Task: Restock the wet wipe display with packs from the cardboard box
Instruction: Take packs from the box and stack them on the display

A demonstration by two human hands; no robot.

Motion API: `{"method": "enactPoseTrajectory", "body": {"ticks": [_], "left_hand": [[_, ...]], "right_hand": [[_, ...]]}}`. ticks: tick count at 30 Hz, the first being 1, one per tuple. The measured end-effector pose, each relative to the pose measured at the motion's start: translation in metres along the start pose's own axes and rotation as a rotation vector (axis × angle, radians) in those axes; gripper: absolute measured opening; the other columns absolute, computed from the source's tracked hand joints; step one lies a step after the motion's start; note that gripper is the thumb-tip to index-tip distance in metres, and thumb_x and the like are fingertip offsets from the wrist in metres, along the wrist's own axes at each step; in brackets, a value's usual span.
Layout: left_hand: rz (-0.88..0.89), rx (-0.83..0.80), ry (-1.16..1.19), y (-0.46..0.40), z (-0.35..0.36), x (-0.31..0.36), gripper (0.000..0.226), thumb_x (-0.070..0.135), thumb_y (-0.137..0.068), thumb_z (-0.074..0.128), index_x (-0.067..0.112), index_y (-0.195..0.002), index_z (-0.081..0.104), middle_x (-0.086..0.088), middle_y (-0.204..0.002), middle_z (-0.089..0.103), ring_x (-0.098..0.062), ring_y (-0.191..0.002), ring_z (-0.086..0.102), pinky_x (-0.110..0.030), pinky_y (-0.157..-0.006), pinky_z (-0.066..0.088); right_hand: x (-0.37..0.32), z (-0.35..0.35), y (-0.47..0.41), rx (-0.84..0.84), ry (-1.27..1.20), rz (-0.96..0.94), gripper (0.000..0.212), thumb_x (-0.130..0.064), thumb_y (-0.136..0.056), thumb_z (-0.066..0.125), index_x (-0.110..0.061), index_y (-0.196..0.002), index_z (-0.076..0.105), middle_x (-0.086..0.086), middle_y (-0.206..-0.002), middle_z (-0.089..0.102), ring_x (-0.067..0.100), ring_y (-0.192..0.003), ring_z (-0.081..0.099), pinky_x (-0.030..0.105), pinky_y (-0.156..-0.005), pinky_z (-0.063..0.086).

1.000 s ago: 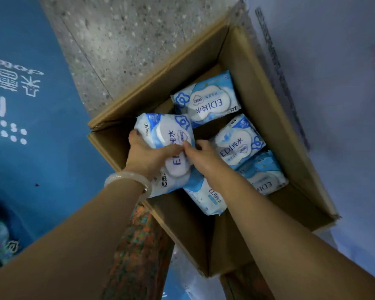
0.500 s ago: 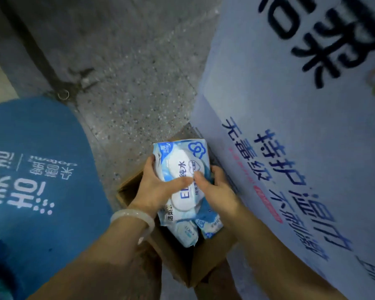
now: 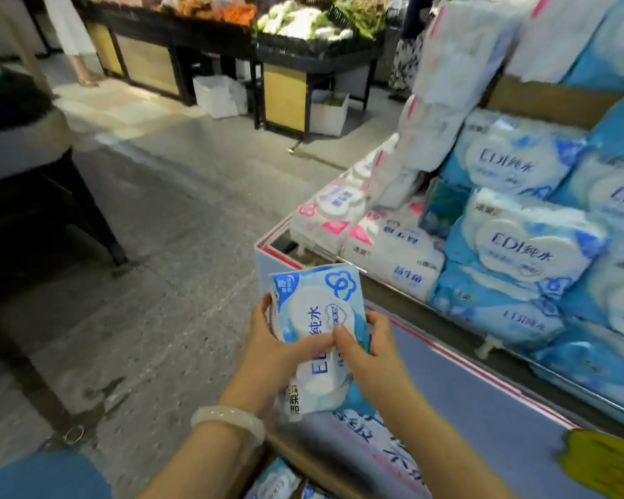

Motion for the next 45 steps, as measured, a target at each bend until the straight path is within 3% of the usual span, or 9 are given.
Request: {"method": "enactPoseTrajectory", "body": {"ticks": [3, 7, 16, 18, 20, 28, 36, 42, 45], "left_hand": [[0.053, -0.129, -0.046, -0.006, 0.049, 0.045, 0.09, 0.003, -0.048, 0.085, 0.016, -0.127, 0.044, -0.014, -0.114, 0.069, -0.028, -0.092, 0.072, -0.035, -0.065, 0.059], [0.105, -0.253, -0.115, -0.011, 0.118, 0.082, 0.091, 0.005, -0.045, 0.086, 0.018, -0.126, 0.045, -0.011, -0.111, 0.07, -0.028, -0.095, 0.071, -0.04, -0.07, 0.06], [0.349, -0.446, -0.554, -0.017, 0.26, 0.153, 0.118, 0.026, -0.037, 0.093, 0.028, -0.138, 0.033, 0.002, -0.131, 0.055, -0.019, -0.114, 0.06, -0.043, -0.095, 0.052], [0.439, -0.482, -0.703, -0.018, 0.288, 0.176, 0.118, 0.03, -0.04, 0.092, 0.028, -0.14, 0.029, 0.013, -0.132, 0.048, -0.008, -0.117, 0.052, -0.025, -0.102, 0.044], [0.52, -0.506, -0.809, -0.019, 0.311, 0.201, 0.099, 0.017, -0.054, 0.09, 0.029, -0.133, 0.031, 0.019, -0.114, 0.047, 0.001, -0.102, 0.05, -0.004, -0.082, 0.041], [0.632, -0.509, -1.109, -0.045, 0.362, 0.268, 0.117, 0.027, -0.05, 0.09, 0.032, -0.143, 0.02, 0.009, -0.13, 0.05, -0.016, -0.113, 0.055, -0.037, -0.095, 0.05], [0.624, -0.522, -1.186, -0.054, 0.387, 0.294, 0.107, 0.007, -0.057, 0.087, 0.03, -0.141, 0.024, 0.01, -0.104, 0.058, -0.008, -0.09, 0.062, -0.025, -0.065, 0.057], [0.551, -0.519, -1.206, -0.067, 0.382, 0.279, 0.105, 0.007, -0.056, 0.087, 0.032, -0.137, 0.027, 0.0, -0.115, 0.06, -0.018, -0.096, 0.066, -0.038, -0.074, 0.06], [0.565, -0.464, -1.266, -0.07, 0.378, 0.287, 0.109, 0.011, -0.055, 0.088, 0.034, -0.14, 0.024, 0.0, -0.114, 0.061, -0.019, -0.092, 0.066, -0.036, -0.07, 0.06]], "right_hand": [[-0.04, -0.04, 0.003, 0.058, -0.056, -0.048, 0.029, -0.041, -0.083, 0.064, -0.036, -0.104, 0.044, 0.009, -0.124, 0.05, 0.024, -0.107, 0.06, 0.045, -0.093, 0.053], [-0.069, -0.102, 0.007, 0.187, -0.091, -0.101, 0.043, -0.064, -0.061, 0.06, -0.043, -0.094, 0.042, 0.006, -0.122, 0.055, 0.024, -0.109, 0.06, 0.046, -0.095, 0.051], [-0.09, -0.209, 0.004, 0.283, -0.429, -0.17, 0.024, -0.025, -0.094, 0.055, -0.02, -0.113, 0.041, -0.002, -0.105, 0.062, 0.01, -0.089, 0.064, 0.021, -0.066, 0.054], [-0.098, -0.222, -0.007, 0.277, -0.48, -0.168, 0.025, -0.028, -0.094, 0.055, -0.021, -0.113, 0.041, -0.001, -0.112, 0.063, 0.013, -0.096, 0.064, 0.03, -0.076, 0.055], [-0.111, -0.234, -0.02, 0.279, -0.492, -0.177, 0.024, -0.03, -0.093, 0.055, -0.024, -0.113, 0.042, 0.0, -0.115, 0.063, 0.016, -0.1, 0.063, 0.039, -0.087, 0.054], [-0.165, -0.252, -0.065, 0.188, -0.62, -0.219, 0.037, -0.029, -0.093, 0.057, -0.014, -0.123, 0.042, 0.009, -0.119, 0.063, 0.024, -0.106, 0.063, 0.033, -0.078, 0.053], [-0.187, -0.253, -0.087, 0.151, -0.688, -0.205, 0.041, -0.032, -0.093, 0.056, -0.016, -0.128, 0.042, 0.008, -0.128, 0.059, 0.028, -0.114, 0.061, 0.041, -0.086, 0.054], [-0.178, -0.246, -0.091, 0.16, -0.745, -0.164, 0.036, -0.027, -0.095, 0.055, -0.014, -0.126, 0.043, 0.007, -0.125, 0.06, 0.021, -0.098, 0.064, 0.029, -0.067, 0.055], [-0.184, -0.232, -0.098, 0.07, -0.82, -0.132, 0.038, -0.025, -0.096, 0.052, -0.012, -0.13, 0.042, 0.013, -0.13, 0.059, 0.031, -0.114, 0.06, 0.035, -0.076, 0.056]]}}
Point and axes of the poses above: each hand's wrist, its own y-axis away from the middle knuckle, its own z-axis out of the palm, x = y × z, the point moved 10 cm from there along -y, towards the middle knuckle
